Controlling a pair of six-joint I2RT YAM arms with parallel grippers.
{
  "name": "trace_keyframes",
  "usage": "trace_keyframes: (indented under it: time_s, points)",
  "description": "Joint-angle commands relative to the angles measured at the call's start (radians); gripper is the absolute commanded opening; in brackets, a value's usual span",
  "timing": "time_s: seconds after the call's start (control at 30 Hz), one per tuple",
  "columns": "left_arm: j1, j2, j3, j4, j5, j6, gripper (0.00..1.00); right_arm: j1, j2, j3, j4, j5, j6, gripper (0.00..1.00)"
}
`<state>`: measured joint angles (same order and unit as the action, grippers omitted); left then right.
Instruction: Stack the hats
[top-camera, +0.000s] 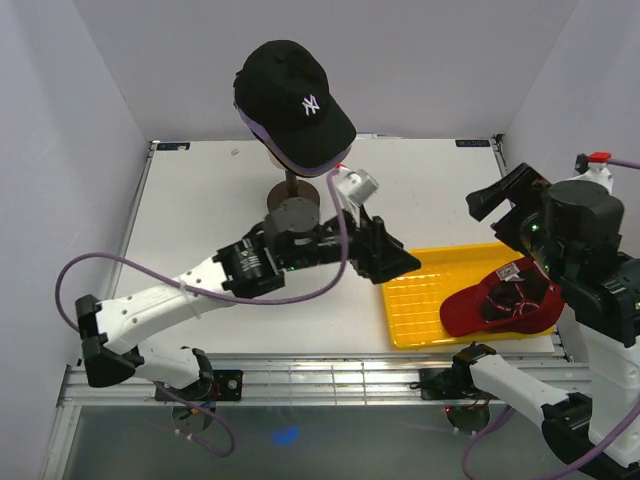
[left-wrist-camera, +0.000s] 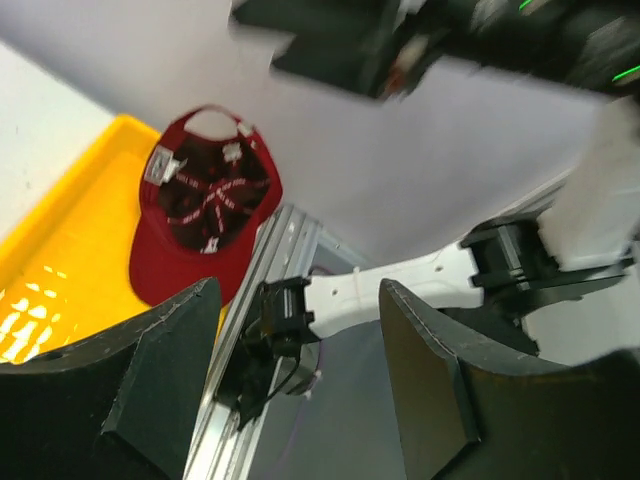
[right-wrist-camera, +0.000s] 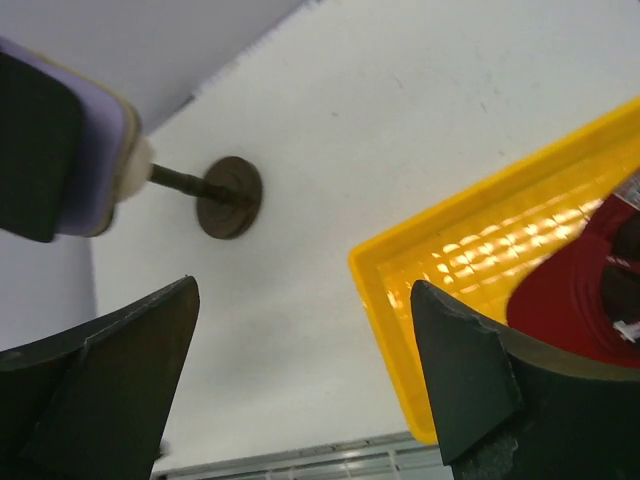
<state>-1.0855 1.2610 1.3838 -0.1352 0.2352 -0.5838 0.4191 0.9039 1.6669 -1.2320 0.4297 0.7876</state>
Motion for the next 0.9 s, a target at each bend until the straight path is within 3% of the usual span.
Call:
trace_keyframes:
  time_s: [0.0,0.2,0.33,0.5,0.6,0.87]
  points:
    - [-0.100,0.081,0.000,0.000,-0.203,0.053,0.75,-0.002,0.033,0.186,0.055,-0.090,-0.039,0.91]
    - [-0.250,0.443,0.199,0.005,-0.309,0.150,0.75,-0.002,0.033,0.173,0.232,-0.356,-0.010,0.89]
    - [-0.260,0.627,0.334,0.013,-0.307,0.229,0.75,0.000,-0.022,0.075,0.317,-0.488,0.009,0.88]
    - [-0.258,0.883,0.589,-0.072,-0.229,0.309,0.76,-0.002,-0.123,-0.107,0.385,-0.523,0.009,0.88]
    - [-0.252,0.975,0.676,-0.060,-0.115,0.323,0.76,-0.002,-0.132,-0.150,0.419,-0.546,-0.008,0.89]
    - [-0.228,1.121,0.829,-0.041,-0.011,0.288,0.77,-0.002,-0.085,-0.187,0.522,-0.652,-0.022,0.89]
